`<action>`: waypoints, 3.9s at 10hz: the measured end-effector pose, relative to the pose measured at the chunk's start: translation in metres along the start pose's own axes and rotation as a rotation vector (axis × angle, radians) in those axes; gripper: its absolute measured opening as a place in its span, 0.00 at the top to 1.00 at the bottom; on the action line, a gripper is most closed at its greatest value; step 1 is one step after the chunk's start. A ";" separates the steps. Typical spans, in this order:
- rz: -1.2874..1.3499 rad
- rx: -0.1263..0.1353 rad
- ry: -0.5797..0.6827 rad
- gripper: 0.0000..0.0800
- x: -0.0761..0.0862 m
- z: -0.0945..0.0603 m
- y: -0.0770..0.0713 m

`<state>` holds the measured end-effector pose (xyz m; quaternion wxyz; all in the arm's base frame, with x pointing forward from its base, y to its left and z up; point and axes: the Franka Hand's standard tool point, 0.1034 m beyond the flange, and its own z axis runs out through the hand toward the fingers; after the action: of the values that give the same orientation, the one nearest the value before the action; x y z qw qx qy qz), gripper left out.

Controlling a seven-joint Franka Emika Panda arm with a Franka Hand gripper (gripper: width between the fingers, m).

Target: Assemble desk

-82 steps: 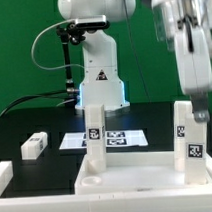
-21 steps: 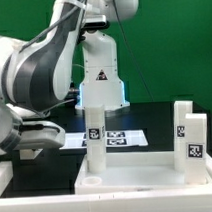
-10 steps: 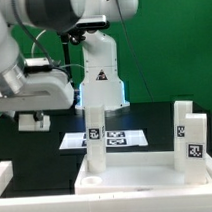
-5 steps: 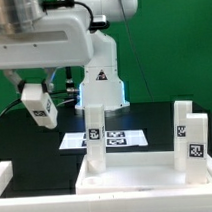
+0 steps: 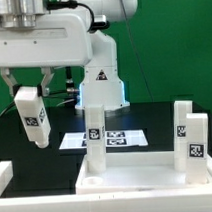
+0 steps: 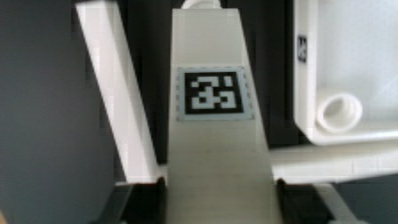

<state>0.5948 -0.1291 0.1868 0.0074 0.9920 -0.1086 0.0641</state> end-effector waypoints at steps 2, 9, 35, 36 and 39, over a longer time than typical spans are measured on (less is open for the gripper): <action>0.085 0.030 0.185 0.64 0.031 -0.020 -0.038; 0.087 0.009 0.421 0.64 0.013 0.001 -0.063; 0.037 -0.037 0.415 0.64 -0.013 0.062 -0.079; 0.037 -0.037 0.415 0.42 -0.013 0.062 -0.079; 0.037 -0.038 0.414 0.20 -0.013 0.062 -0.079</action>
Offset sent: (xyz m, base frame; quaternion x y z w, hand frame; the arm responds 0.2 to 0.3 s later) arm -0.0084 0.0309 -0.0115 -0.0282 0.1459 0.0511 0.9876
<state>0.6068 -0.0512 0.1233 0.0470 0.9552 -0.1239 0.2648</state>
